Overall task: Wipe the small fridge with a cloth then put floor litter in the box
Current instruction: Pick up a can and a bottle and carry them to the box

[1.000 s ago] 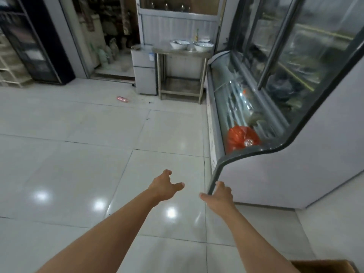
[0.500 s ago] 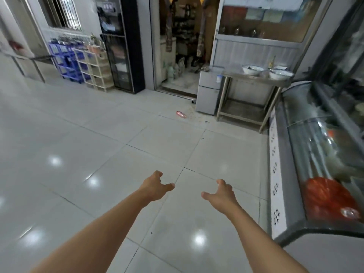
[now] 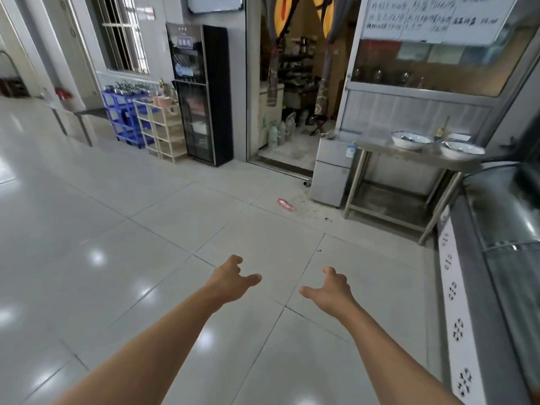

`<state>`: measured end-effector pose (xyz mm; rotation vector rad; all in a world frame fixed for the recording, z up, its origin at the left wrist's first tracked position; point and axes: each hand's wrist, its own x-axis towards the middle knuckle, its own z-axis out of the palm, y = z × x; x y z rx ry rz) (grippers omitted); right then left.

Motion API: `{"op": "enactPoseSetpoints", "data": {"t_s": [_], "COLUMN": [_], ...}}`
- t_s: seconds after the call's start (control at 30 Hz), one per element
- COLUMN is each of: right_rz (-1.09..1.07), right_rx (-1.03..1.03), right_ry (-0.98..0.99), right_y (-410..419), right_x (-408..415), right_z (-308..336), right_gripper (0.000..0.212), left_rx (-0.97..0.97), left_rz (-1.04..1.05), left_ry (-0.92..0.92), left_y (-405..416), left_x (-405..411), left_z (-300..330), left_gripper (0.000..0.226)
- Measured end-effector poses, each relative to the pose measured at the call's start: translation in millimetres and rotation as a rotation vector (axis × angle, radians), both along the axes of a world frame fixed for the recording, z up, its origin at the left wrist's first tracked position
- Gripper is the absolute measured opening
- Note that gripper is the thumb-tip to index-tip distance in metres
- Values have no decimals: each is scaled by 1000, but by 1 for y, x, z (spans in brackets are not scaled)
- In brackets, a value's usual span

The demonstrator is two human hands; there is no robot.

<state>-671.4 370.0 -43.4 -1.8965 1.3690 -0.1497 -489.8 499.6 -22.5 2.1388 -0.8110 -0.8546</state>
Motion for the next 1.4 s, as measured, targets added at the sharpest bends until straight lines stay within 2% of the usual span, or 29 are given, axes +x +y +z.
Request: {"op": "enactPoseSetpoints", "data": {"t_s": [0.4,0.73,0.97,1.2,1.4], "right_rz": [-42,-130,-156,-116,-101], "right_rx": [-93,-88,-99,-58,-40], "right_ry": [-3,-5,-33,-39,-9], "right_y": [-209,-379,-529,-677,-767], "right_x": [176,315,396,487,565], "right_z": [26,34,22,28,16], "right_gripper": [87,90,89,100,95], "left_rx": [-103,-58,-36,-23,3], "left_rz": [-51,-150,-160,-109,-99], "left_ry": [25,-11,-51,3,39], "left_y": [-219,-405,-552,-688,-777], "left_x": [187,332,418,499,575], "left_z": [9,26,18,10,-3], "left_gripper": [72,70,69,68,69]}}
